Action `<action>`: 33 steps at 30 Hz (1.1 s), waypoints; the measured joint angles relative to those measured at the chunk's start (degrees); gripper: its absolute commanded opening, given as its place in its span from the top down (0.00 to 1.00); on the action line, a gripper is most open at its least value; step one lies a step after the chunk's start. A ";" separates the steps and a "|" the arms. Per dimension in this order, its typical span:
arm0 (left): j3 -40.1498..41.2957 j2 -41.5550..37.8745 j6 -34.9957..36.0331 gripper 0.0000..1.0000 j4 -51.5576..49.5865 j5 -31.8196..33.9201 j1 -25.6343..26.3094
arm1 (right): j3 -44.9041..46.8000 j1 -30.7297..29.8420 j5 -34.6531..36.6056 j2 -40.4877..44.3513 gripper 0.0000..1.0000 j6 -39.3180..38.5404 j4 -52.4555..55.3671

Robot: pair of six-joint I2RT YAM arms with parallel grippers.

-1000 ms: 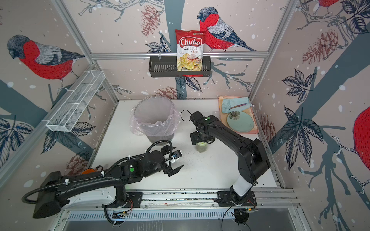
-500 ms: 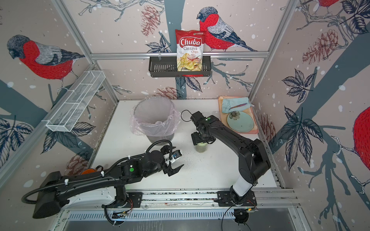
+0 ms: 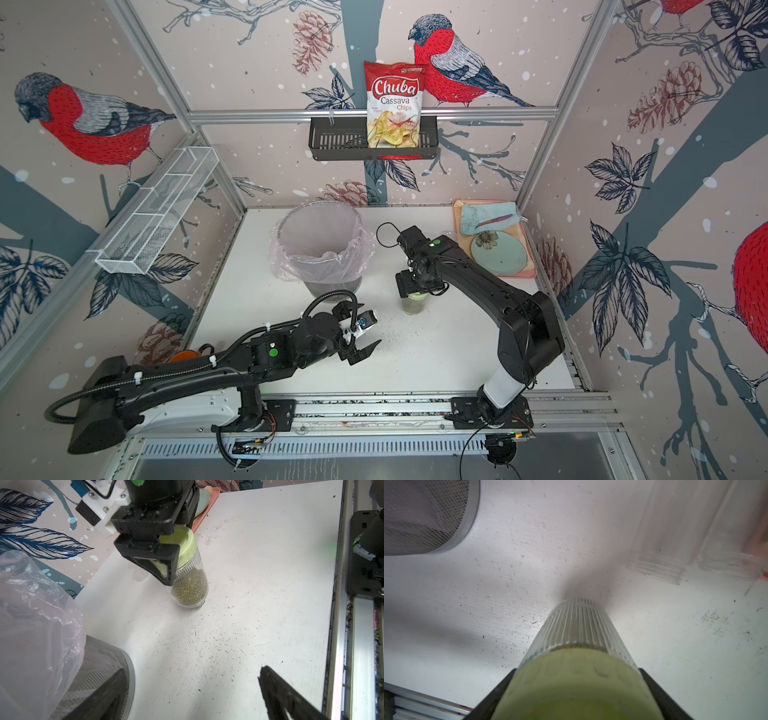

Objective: Empty moldy mung beans from jars
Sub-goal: Pick up the jar from the center of the board, then unscrew the lid from the jar.

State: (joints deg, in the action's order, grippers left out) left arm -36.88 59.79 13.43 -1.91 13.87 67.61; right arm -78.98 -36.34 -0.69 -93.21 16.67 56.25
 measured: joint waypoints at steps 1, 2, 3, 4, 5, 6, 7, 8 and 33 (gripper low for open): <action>-0.17 0.04 0.02 0.03 0.02 0.24 0.00 | -0.42 0.02 -0.26 0.26 0.51 0.02 0.11; -0.39 0.13 0.02 0.03 0.11 0.35 0.00 | -0.87 0.07 -0.42 0.52 0.51 0.02 0.42; -0.61 0.20 0.02 0.03 0.26 0.52 0.00 | -1.20 0.15 -0.68 0.79 0.52 0.04 0.61; -0.92 0.31 0.02 0.03 0.37 0.63 0.00 | -1.64 0.31 -1.07 1.18 0.52 0.04 1.07; -1.20 0.44 0.02 0.03 0.42 0.66 0.00 | -2.08 0.39 -1.51 1.68 0.52 0.07 1.53; -1.46 0.59 0.02 0.03 0.42 0.63 0.00 | -2.49 0.44 -1.88 2.10 0.52 0.09 1.97; -1.79 0.85 0.02 0.03 0.42 0.39 0.00 | -3.17 0.57 -2.40 2.69 0.52 0.17 2.60; -2.16 1.18 0.02 0.03 0.42 -0.46 0.00 | -3.85 0.68 -2.93 3.26 0.52 0.17 3.19; -9.51 14.51 -2.34 0.03 13.27 6.27 0.00 | -8.85 0.26 -15.76 11.28 0.55 2.82 10.82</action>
State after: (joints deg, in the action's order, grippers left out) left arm -46.39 74.30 11.09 11.35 20.14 67.61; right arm -87.83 -36.07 -16.45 -81.93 19.49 67.07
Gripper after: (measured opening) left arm 0.968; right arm 0.816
